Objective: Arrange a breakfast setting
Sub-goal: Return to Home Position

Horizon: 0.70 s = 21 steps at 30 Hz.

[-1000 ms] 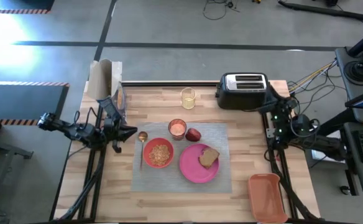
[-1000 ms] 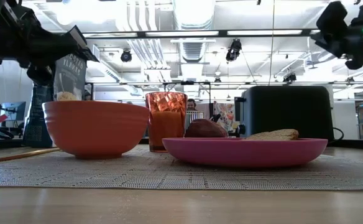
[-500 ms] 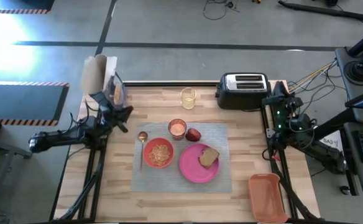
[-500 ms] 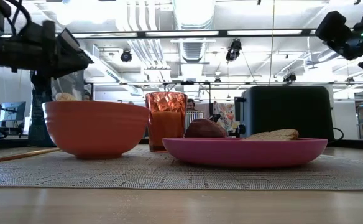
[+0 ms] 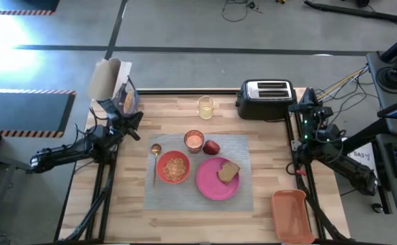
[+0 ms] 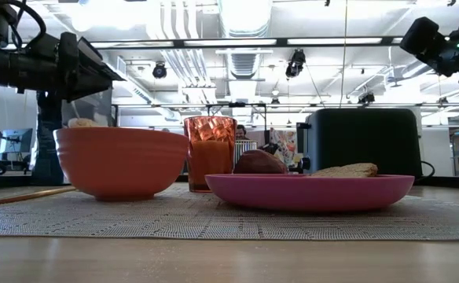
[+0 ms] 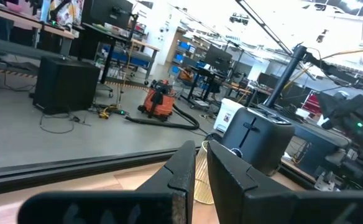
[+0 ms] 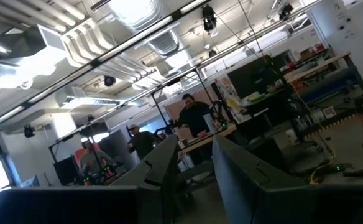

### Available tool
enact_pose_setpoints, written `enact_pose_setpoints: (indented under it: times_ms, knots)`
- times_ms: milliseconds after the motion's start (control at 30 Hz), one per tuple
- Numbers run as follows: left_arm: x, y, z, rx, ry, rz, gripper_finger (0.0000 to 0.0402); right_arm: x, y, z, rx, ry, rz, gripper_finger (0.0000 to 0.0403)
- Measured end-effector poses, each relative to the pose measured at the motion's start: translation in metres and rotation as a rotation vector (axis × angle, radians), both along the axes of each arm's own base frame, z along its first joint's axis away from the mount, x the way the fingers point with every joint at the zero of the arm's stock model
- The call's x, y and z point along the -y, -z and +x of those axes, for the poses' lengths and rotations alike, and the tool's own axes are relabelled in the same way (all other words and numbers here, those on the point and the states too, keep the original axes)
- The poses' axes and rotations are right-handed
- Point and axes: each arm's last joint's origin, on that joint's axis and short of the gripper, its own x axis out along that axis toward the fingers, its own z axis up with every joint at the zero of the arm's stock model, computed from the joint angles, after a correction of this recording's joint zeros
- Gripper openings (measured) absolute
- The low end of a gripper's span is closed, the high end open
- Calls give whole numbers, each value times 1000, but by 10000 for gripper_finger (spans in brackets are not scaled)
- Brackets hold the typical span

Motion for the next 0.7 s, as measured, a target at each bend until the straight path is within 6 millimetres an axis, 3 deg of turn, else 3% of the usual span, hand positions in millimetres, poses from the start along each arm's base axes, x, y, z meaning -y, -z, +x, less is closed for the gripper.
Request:
enact_pose_setpoints:
  times_ms: [700]
  knots:
    - [0,0,0,0,0,0,25,1,0,0,-6,3,4,91]
